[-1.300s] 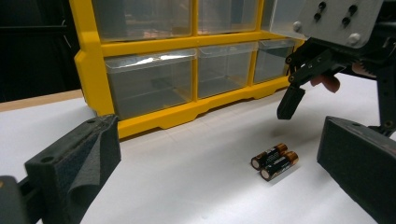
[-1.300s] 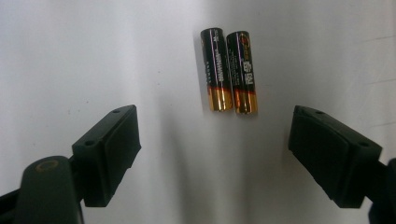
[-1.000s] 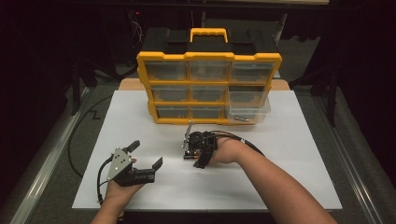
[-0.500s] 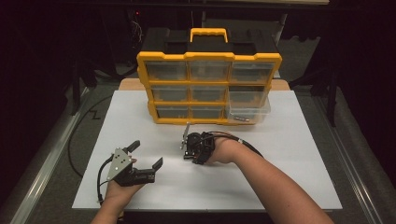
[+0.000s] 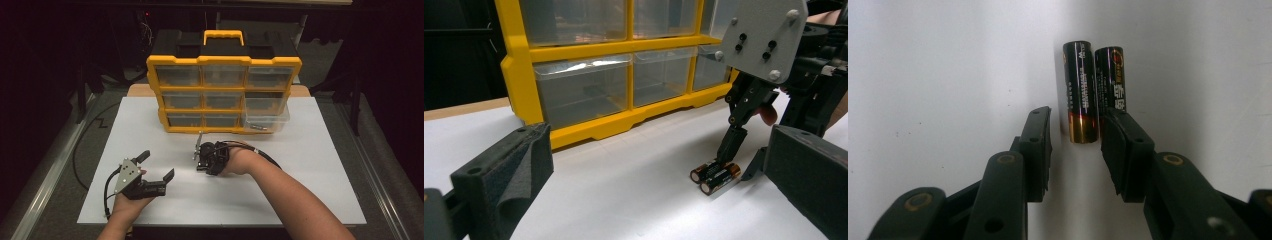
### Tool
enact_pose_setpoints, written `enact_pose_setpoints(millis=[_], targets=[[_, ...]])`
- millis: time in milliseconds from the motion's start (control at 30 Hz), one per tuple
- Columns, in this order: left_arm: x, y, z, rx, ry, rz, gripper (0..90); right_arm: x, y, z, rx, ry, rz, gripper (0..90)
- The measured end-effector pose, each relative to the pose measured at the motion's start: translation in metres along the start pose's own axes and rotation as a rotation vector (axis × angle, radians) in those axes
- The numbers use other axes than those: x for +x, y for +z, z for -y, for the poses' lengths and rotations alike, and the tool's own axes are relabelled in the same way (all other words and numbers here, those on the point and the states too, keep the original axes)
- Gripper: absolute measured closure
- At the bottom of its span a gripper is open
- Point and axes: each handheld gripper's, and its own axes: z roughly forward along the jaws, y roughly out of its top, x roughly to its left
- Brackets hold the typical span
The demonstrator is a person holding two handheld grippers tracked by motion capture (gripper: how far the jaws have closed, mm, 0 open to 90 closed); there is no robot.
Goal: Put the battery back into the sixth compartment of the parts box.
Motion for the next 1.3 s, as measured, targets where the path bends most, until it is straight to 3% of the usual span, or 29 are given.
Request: enact_pose_setpoints(millis=[200, 600, 1300], targets=[[0.0001, -0.0001, 0.0, -0.001, -0.002, 0.002, 0.6, 0.0003, 0.0034, -0.0018, 0.01, -0.023, -0.013, 67.0], [-0.0003, 0.0001, 0.0, -0.001, -0.001, 0.006, 0.7, 0.0044, 0.0085, -0.0051, 0.022, -0.032, -0.035, 74.5], [0.0002, 0.0, 0.0, -0.002, -0.002, 0.006, 0.7, 0.0047, 0.0077, -0.0051, 0.027, -0.046, -0.053, 79.1]])
